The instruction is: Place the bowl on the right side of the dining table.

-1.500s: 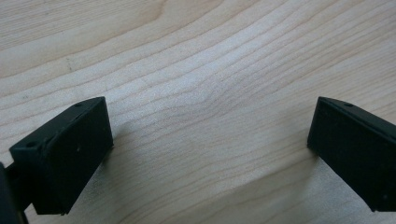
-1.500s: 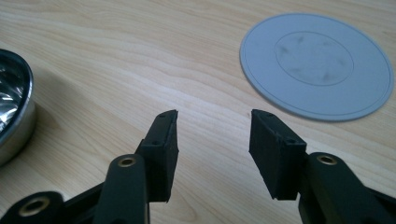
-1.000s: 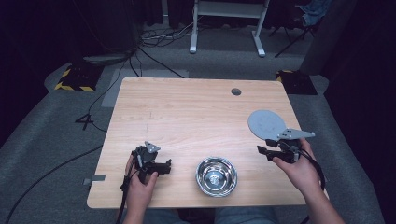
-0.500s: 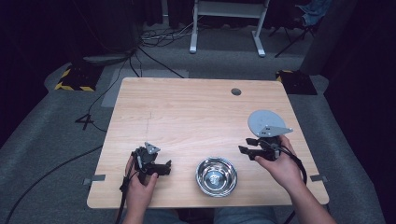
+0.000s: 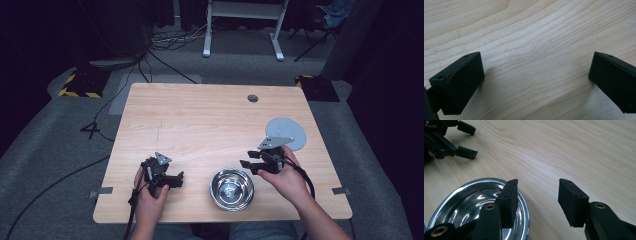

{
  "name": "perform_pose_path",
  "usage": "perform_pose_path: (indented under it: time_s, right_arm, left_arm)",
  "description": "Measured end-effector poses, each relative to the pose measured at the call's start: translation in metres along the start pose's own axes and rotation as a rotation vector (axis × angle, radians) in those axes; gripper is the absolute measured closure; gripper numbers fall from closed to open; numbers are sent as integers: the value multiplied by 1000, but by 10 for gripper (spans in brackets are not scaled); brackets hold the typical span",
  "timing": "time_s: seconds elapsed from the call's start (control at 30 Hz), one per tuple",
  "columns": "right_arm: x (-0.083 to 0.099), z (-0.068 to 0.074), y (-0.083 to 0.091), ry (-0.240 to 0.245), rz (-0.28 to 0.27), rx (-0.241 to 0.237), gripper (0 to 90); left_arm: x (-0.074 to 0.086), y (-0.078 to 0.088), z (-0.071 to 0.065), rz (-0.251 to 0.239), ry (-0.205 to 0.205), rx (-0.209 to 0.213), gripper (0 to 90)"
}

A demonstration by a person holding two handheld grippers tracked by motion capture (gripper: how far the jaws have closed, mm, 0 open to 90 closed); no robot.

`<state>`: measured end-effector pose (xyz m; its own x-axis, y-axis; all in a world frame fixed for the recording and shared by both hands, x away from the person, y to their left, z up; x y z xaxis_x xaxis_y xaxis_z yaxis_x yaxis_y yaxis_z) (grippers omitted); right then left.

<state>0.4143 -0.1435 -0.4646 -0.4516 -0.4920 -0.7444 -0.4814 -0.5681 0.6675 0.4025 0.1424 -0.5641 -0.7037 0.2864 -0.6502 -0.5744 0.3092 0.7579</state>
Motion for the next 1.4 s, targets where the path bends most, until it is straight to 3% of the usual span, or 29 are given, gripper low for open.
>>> perform_pose_path:
  time_s: [0.43,0.73,0.87,0.93,1.0,1.1,1.2,1.4]
  right_arm:
    - [7,21,-27,15,69,-53,492]
    - [23,20,-44,24,142,-61,473]
    - [31,17,-49,-2,186,-59,473]
    - [34,15,-53,-3,190,-81,480]
    - [37,12,-57,-2,197,-96,492]
    - [43,11,-59,-47,248,-117,531]
    - [45,10,-62,-8,251,-148,590]
    - [50,14,-63,-17,311,-187,714]
  left_arm:
    - [0,0,0,0,0,0,2]
    - [0,0,0,0,0,0,2]
    - [0,0,0,0,0,0,3]
    - [0,0,0,0,0,0,2]
    - [0,0,0,0,0,0,2]
    - [0,0,0,0,0,0,2]
    - [0,0,0,0,0,0,3]
    - [0,0,0,0,0,0,3]
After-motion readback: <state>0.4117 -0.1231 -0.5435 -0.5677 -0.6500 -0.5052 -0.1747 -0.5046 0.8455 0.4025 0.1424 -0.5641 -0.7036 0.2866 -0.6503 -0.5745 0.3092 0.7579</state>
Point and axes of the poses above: each handheld gripper's, and its own axes: y roughly backward along the jaws, x roughly out of its underside, z roughly to its left, the point moved 8 cm from there along -y, roughly forward along the jaws, and after that the axes turned 2 degrees about x, right-handed, at the moved point
